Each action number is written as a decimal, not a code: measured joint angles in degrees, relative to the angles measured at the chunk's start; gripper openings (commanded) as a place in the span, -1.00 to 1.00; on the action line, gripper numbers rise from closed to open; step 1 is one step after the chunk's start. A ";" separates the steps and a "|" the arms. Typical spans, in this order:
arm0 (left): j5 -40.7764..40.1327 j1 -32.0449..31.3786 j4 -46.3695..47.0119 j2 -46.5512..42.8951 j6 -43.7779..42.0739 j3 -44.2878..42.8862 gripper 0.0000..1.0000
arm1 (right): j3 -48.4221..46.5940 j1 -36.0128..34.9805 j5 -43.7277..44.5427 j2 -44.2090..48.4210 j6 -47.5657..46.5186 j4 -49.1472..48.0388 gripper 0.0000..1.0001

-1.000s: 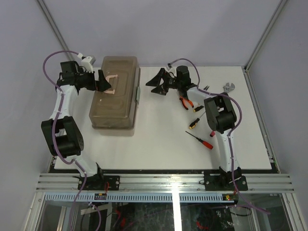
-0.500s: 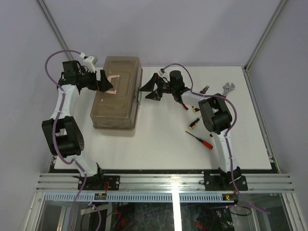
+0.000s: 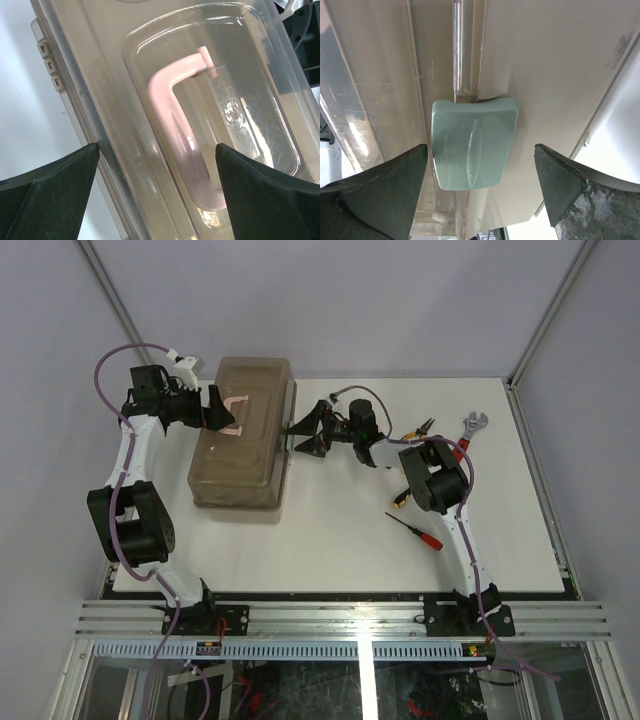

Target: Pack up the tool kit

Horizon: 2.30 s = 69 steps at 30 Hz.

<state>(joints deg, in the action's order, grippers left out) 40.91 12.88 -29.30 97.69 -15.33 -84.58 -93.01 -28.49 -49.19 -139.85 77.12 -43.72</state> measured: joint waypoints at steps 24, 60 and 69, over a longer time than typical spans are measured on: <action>-0.04 0.00 -0.09 0.00 -0.22 -0.04 0.90 | -0.24 -0.44 -1.95 -2.29 10.16 -7.19 0.54; -0.87 -0.11 0.13 -0.98 -1.38 0.83 0.90 | -4.46 -0.50 -5.66 -3.10 6.16 0.52 -0.41; -0.87 -0.13 0.13 -0.92 -1.51 0.83 0.90 | -6.58 -0.48 -3.63 0.87 -3.91 17.11 -0.48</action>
<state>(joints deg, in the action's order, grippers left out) 40.03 12.75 -29.17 96.77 -16.84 -83.74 -99.59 -28.97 -52.82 -138.98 73.21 -26.61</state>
